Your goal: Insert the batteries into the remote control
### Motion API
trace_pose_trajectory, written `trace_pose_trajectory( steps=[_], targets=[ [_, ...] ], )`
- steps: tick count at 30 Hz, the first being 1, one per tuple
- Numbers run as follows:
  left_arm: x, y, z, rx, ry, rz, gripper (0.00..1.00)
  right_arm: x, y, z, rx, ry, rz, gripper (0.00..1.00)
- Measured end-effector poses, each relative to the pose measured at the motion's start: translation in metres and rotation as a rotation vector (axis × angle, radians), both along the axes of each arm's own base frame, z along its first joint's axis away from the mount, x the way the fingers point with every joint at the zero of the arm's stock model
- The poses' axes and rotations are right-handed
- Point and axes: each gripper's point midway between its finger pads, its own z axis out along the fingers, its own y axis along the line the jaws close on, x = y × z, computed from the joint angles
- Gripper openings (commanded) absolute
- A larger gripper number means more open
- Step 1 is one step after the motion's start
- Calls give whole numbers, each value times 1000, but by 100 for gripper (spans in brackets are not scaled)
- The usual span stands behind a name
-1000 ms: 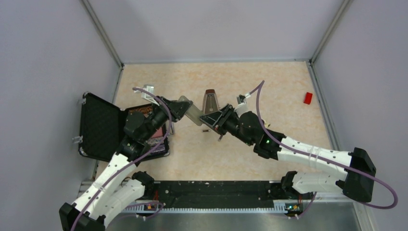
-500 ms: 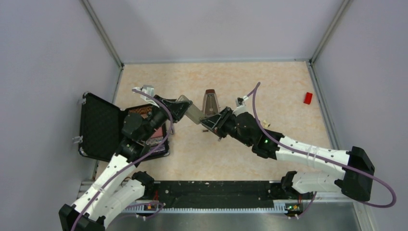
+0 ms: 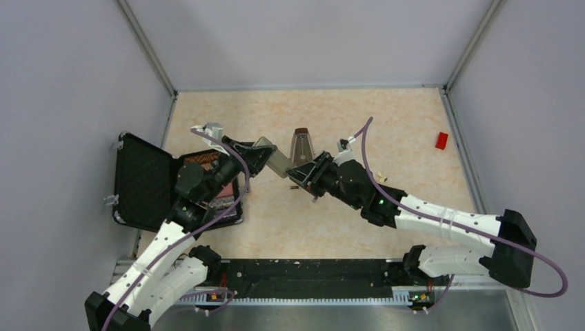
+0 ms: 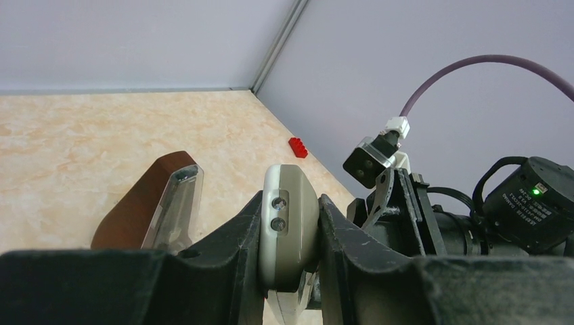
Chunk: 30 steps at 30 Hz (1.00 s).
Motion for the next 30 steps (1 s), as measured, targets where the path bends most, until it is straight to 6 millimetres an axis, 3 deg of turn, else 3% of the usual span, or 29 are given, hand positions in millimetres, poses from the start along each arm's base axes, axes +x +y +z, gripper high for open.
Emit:
trace_pose_trajectory(
  steps=[11,16,30],
  targets=[
    [0,-1,-5,29,-6,-1,0,1,2,9,22,-9,-1,38],
    [0,0,-6,36,-6,1,0,1,2,12,33,-10,-1,30],
    [1,0,-9,52,-12,7,0,4,7,11,38,-1,-3,26]
  ],
)
